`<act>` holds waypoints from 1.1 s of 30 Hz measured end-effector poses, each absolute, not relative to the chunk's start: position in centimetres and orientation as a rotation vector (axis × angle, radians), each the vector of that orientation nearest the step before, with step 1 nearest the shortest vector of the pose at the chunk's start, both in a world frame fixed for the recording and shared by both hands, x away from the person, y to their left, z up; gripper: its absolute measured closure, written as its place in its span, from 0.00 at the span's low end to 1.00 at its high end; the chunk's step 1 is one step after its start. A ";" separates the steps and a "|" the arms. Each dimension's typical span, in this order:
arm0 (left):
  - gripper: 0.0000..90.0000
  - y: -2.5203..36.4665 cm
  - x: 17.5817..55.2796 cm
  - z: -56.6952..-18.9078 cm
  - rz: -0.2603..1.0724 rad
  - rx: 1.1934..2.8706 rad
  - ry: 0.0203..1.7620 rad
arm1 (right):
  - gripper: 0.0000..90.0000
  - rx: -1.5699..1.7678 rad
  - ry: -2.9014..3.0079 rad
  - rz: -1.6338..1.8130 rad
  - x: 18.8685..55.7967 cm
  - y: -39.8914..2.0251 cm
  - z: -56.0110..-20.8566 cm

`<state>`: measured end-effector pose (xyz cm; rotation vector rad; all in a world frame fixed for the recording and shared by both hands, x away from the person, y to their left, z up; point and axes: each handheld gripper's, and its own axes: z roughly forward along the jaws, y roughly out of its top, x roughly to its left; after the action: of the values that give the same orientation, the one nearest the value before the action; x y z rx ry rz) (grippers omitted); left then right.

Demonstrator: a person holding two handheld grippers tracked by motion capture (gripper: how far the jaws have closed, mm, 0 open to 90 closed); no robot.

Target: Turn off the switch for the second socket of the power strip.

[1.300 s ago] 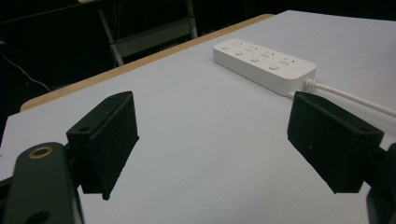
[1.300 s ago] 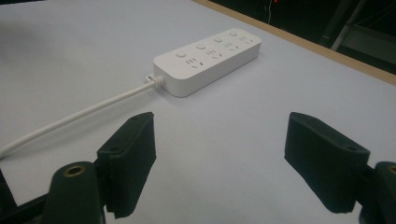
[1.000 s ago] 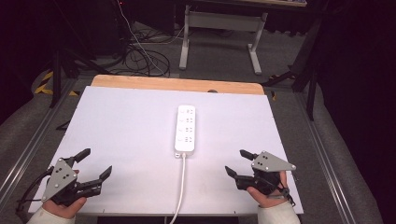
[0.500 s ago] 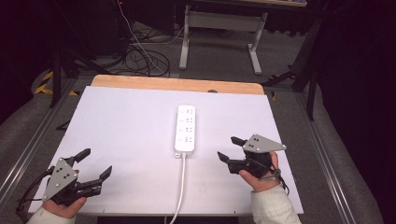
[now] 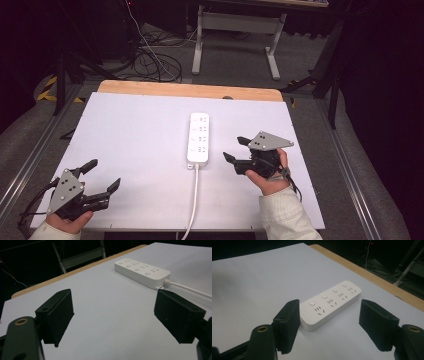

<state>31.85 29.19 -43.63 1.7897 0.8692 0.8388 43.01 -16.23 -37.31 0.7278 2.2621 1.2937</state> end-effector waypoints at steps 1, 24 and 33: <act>0.19 29.2 31.9 -43.6 0.839 1.790 0.869 | 0.37 0.728 2.262 1.294 43.0 -16.2 -37.3; 0.19 29.5 31.2 -43.7 0.855 1.791 0.892 | 0.62 0.651 2.362 1.254 47.2 -11.4 -36.6; 0.19 29.7 30.7 -43.8 0.874 1.786 0.913 | 1.00 0.716 2.350 1.344 49.8 -10.6 -37.6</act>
<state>30.72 29.70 -43.76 1.7860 0.9130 0.8735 49.76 -10.57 -37.60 0.7157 2.3498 1.3438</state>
